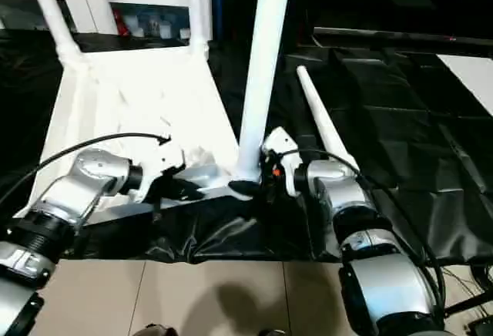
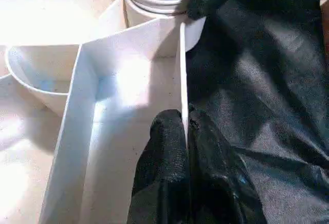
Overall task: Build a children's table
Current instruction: Rotate leg to tighten
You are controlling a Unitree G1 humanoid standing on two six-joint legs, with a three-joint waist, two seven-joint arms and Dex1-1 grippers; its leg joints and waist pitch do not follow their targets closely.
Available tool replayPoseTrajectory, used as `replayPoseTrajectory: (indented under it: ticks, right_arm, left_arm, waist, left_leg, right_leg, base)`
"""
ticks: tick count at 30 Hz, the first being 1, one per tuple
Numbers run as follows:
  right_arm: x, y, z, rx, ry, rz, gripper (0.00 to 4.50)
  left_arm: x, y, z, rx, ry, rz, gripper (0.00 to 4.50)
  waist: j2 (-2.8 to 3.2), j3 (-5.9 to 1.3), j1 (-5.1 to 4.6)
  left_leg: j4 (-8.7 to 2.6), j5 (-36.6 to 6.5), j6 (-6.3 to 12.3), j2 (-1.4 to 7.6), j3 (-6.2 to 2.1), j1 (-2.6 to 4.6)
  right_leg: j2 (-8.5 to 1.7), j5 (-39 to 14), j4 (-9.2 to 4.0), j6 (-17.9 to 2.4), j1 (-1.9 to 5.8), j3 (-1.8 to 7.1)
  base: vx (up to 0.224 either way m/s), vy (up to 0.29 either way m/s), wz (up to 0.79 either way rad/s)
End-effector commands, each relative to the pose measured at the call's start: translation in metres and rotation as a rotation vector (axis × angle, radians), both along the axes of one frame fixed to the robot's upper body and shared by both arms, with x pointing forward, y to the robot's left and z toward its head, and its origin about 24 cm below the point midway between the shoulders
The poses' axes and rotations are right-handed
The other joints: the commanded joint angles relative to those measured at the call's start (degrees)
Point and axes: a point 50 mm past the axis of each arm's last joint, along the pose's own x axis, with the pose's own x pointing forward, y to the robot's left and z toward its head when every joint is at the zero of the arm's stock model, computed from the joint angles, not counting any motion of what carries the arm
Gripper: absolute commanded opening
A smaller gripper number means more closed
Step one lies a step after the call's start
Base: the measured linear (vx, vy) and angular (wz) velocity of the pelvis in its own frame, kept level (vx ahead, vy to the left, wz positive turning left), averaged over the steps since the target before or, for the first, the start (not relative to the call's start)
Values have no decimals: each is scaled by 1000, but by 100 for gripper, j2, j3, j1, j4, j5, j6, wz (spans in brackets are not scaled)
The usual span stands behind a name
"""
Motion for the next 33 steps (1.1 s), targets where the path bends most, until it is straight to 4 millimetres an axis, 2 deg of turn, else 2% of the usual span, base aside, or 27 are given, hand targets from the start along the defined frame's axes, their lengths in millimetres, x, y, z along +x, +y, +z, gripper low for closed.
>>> replayPoseTrajectory:
  ticks: [1,8,9,14,16,18,20,21,23,24,26,27,29,32,33]
  right_arm:
    - [-3,3,-2,-17,-5,38,364]
    - [-7,7,-7,-9,2,46,315]
    - [-7,7,-7,-9,3,47,293]
    - [-10,11,-12,3,11,30,280]
    - [-9,13,-14,26,14,-22,279]
    - [-5,17,-18,39,8,-125,278]
    - [-2,24,-23,48,15,-238,277]
    - [-2,25,-23,49,16,-239,277]
    - [0,37,-29,54,28,-349,277]
    - [1,45,-31,50,31,-402,277]
    - [3,59,-33,40,34,-508,277]
    - [4,66,-33,38,35,-543,277]
    - [4,77,-31,57,32,-550,277]
    - [2,87,-29,89,31,-532,277]
    - [2,87,-29,89,31,-532,333]
  left_arm:
    - [-3,-15,6,-25,-16,-106,0]
    - [-4,-16,3,-30,-9,-115,0]
    - [-4,-16,3,-30,-9,-115,0]
    - [-2,-17,2,-39,-13,-80,0]
    - [0,-19,2,-52,-22,-37,0]
    - [6,-22,2,-69,-52,47,0]
    - [13,-28,2,-77,-84,150,0]
    - [13,-28,2,-77,-84,151,0]
    - [18,-36,1,-93,-104,244,0]
    - [20,-41,2,-104,-111,283,0]
    - [23,-50,3,-119,-129,350,0]
    - [23,-53,3,-126,-136,368,0]
    - [24,-59,4,-138,-148,383,0]
    - [22,-64,4,-149,-156,383,0]
    - [22,-64,4,-149,-156,383,0]
  waist:
    - [85,-519,-25]
    - [79,-522,-20]
    - [71,-522,-22]
    - [69,-519,-16]
    - [76,-505,-23]
    - [57,-487,-36]
    - [40,-470,-84]
    - [33,-467,-108]
    - [54,-461,-134]
    - [42,-453,-172]
    - [48,-448,-224]
    - [39,-453,-257]
    - [49,-460,-274]
    - [54,-463,-275]
    - [50,-462,-278]
  left_leg:
    - [-395,-1479,113,214,-98,203]
    - [-390,-1467,116,212,-98,207]
    - [-390,-1454,117,209,-100,197]
    - [-390,-1434,127,212,-102,201]
    - [-399,-1548,86,212,-104,212]
    - [-406,-1680,30,205,-108,215]
    - [-412,-1925,-101,185,-144,241]
    - [-416,-1972,-120,176,-157,234]
    - [-410,-2052,-116,166,-166,243]
    - [-408,-2117,-135,163,-174,251]
    - [-410,-2162,-165,155,-184,255]
    - [-404,-2192,-157,141,-193,231]
    - [-411,-2193,-129,142,-210,215]
    - [-397,-2305,-61,131,-197,252]
    - [-399,-2307,-47,130,-196,244]
  right_leg:
    - [-309,-1370,-263,-1358,303,275]
    - [-311,-1394,-268,-1330,304,275]
    - [-311,-1395,-263,-1333,313,275]
    - [-313,-1433,-266,-1316,307,275]
    - [-313,-1568,-286,-1290,295,273]
    - [-326,-1809,-316,-1226,291,278]
    - [-348,-2286,-379,-1086,283,274]
    - [-350,-2478,-399,-999,287,263]
    - [-352,-2655,-433,-923,268,254]
    - [-349,-2753,-454,-895,255,244]
    - [-338,-2849,-472,-866,237,227]
    - [-340,-2958,-481,-801,255,210]
    - [-345,-2990,-497,-724,262,193]
    - [-335,-2893,-521,-737,220,196]
    - [-335,-2872,-520,-745,226,198]
  base:
    - [0,0,0]
    - [0,0,0]
    - [0,0,0]
    - [0,0,0]
    - [0,0,0]
    - [0,0,0]
    - [0,0,0]
    - [0,0,0]
    - [0,0,0]
    - [0,0,0]
    - [0,0,0]
    - [0,0,0]
    - [0,0,0]
    - [0,0,0]
    - [0,0,0]
